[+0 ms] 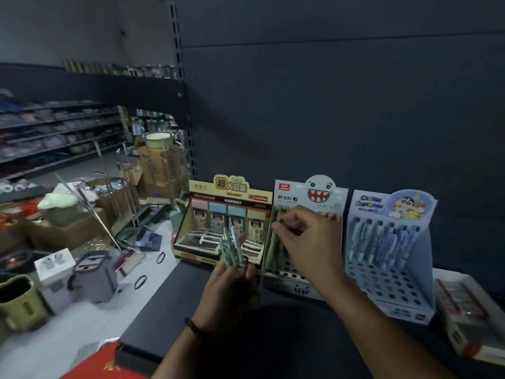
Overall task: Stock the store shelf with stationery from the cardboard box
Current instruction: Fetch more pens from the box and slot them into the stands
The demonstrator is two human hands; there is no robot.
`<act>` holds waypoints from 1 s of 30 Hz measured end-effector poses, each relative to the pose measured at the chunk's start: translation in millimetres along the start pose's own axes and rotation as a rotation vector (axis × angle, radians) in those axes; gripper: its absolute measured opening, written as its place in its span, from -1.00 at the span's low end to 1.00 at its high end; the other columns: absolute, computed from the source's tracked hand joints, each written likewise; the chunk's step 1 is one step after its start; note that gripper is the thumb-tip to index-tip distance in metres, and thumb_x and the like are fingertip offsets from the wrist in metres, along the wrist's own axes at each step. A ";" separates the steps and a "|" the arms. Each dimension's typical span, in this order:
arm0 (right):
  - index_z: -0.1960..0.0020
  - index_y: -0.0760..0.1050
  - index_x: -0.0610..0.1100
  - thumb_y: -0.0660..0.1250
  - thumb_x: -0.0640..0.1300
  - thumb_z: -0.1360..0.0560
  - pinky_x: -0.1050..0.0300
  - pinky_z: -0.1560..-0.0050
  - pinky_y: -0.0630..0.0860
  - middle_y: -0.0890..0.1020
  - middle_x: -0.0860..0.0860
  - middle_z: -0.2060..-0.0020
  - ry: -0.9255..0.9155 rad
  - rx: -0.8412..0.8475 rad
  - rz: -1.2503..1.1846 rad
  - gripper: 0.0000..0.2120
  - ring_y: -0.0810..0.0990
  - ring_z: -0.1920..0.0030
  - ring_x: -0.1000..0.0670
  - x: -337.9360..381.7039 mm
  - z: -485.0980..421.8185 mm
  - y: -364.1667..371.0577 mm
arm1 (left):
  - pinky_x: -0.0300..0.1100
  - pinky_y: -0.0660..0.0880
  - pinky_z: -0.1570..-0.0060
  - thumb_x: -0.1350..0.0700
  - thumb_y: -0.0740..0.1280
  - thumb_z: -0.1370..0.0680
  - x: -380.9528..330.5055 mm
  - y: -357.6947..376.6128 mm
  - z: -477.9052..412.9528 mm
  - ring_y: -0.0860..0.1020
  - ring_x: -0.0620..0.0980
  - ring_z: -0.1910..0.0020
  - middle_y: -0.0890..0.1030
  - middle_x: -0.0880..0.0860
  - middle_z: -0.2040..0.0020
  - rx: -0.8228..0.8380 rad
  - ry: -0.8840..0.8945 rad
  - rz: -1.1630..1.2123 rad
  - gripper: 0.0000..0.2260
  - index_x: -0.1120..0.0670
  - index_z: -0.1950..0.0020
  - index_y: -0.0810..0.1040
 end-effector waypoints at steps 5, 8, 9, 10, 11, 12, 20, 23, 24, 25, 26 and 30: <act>0.02 0.73 0.02 0.59 -0.09 -0.51 0.53 0.17 0.51 0.67 0.28 0.22 0.017 0.053 0.079 -0.92 0.63 0.11 0.39 6.0 -3.9 0.8 | -0.12 0.34 0.31 0.35 0.26 -0.54 -1.5 3.0 3.2 0.37 0.01 0.30 0.49 0.19 0.11 0.096 0.009 0.043 -0.38 -0.05 -0.57 0.40; 0.01 0.71 0.03 0.56 -0.07 -0.53 0.37 0.12 0.61 0.71 0.23 0.18 0.036 0.104 0.143 -0.94 0.66 0.17 0.31 5.5 -3.0 3.3 | -0.02 0.50 0.20 0.32 0.28 -0.58 -2.4 4.5 4.3 0.51 0.08 0.24 0.56 0.26 0.00 0.094 0.000 0.021 -0.43 -0.01 -0.58 0.39; 0.02 0.70 0.04 0.54 -0.06 -0.55 0.30 0.12 0.64 0.71 0.22 0.16 0.051 0.139 0.167 -0.96 0.67 0.18 0.28 5.0 -2.3 4.7 | 0.00 0.53 0.18 0.31 0.29 -0.58 -3.4 5.4 4.9 0.54 0.10 0.22 0.58 0.28 -0.03 0.083 0.000 0.014 -0.44 0.00 -0.58 0.39; 0.02 0.69 0.04 0.52 -0.05 -0.57 0.24 0.14 0.66 0.71 0.21 0.14 0.060 0.176 0.192 -0.98 0.67 0.20 0.24 4.7 -1.7 5.9 | 0.02 0.55 0.16 0.31 0.29 -0.58 -4.8 6.3 5.8 0.56 0.12 0.21 0.59 0.29 -0.05 0.076 -0.002 0.010 -0.44 0.00 -0.57 0.40; 0.01 0.68 0.05 0.49 -0.04 -0.59 0.18 0.15 0.67 0.72 0.21 0.11 0.060 0.204 0.214 -1.00 0.68 0.22 0.21 4.6 -1.5 6.8 | 0.04 0.56 0.14 0.31 0.30 -0.59 -5.8 7.2 6.5 0.59 0.13 0.19 0.60 0.31 -0.08 0.075 -0.005 0.009 -0.45 -0.01 -0.57 0.42; -0.01 0.68 0.07 0.47 -0.03 -0.60 0.14 0.14 0.67 0.72 0.22 0.07 0.057 0.219 0.227 -0.98 0.68 0.22 0.19 4.6 -1.9 6.8 | 0.05 0.58 0.11 0.31 0.30 -0.59 -6.8 8.2 7.4 0.61 0.15 0.17 0.61 0.32 -0.10 0.076 -0.014 0.008 -0.45 -0.03 -0.55 0.44; -0.14 0.71 0.04 0.43 -0.08 -0.63 0.16 0.10 0.67 0.75 0.15 0.16 0.137 0.195 0.001 -0.87 0.72 0.24 0.18 9.7 6.3 -18.4 | 0.13 0.65 -0.11 0.29 0.29 -0.60 -5.9 16.7 11.3 0.72 0.22 -0.02 0.57 0.35 -0.37 0.204 -0.093 -0.024 -0.58 0.01 -0.44 0.51; -0.08 0.73 0.08 0.49 -0.05 -0.59 0.11 0.08 0.68 0.75 0.16 0.16 0.165 0.225 -0.092 -0.90 0.72 0.20 0.15 8.0 10.5 -38.8 | 0.12 0.65 -0.08 0.29 0.29 -0.61 -2.9 29.4 13.0 0.73 0.23 -0.03 0.57 0.32 -0.39 0.272 -0.113 -0.030 -0.51 0.05 -0.53 0.34; -0.08 0.73 0.09 0.51 -0.02 -0.57 0.07 0.05 0.68 0.75 0.15 0.14 0.171 0.240 -0.124 -0.90 0.72 0.16 0.14 7.9 11.5 -46.7 | 0.13 0.64 -0.09 0.28 0.30 -0.61 -1.1 36.3 12.6 0.72 0.25 -0.04 0.57 0.31 -0.39 0.290 -0.110 -0.051 -0.50 0.02 -0.54 0.33; -0.08 0.73 0.10 0.54 0.01 -0.54 0.04 0.03 0.69 0.75 0.14 0.13 0.181 0.251 -0.156 -0.87 0.73 0.13 0.13 8.5 12.4 -54.7 | 0.13 0.64 -0.09 0.27 0.31 -0.61 1.3 44.1 11.1 0.72 0.26 -0.06 0.58 0.30 -0.38 0.306 -0.108 -0.086 -0.49 0.00 -0.55 0.33; -0.09 0.73 0.09 0.56 0.02 -0.52 0.03 0.03 0.70 0.75 0.11 0.13 0.187 0.255 -0.180 -0.84 0.74 0.10 0.11 8.7 13.3 -62.7 | 0.13 0.64 -0.09 0.26 0.32 -0.62 3.9 52.7 8.9 0.71 0.27 -0.07 0.60 0.28 -0.36 0.319 -0.107 -0.125 -0.48 -0.03 -0.55 0.33; -0.05 0.71 -0.01 0.60 -0.12 -0.49 0.16 0.18 0.67 0.74 0.00 0.21 0.190 0.177 -0.205 -0.84 0.75 0.17 0.06 7.0 15.1 -95.5 | 0.15 0.63 -0.13 0.25 0.34 -0.62 12.2 87.2 -1.6 0.72 0.26 -0.08 0.63 0.25 -0.33 0.416 -0.114 -0.198 -0.51 -0.23 -0.45 0.48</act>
Point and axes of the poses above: each hand's wrist, its own z-axis away from the middle knuckle, its own y-axis out of the palm, x = y × z, the point moved 1 cm from there along -z, towards the middle knuckle
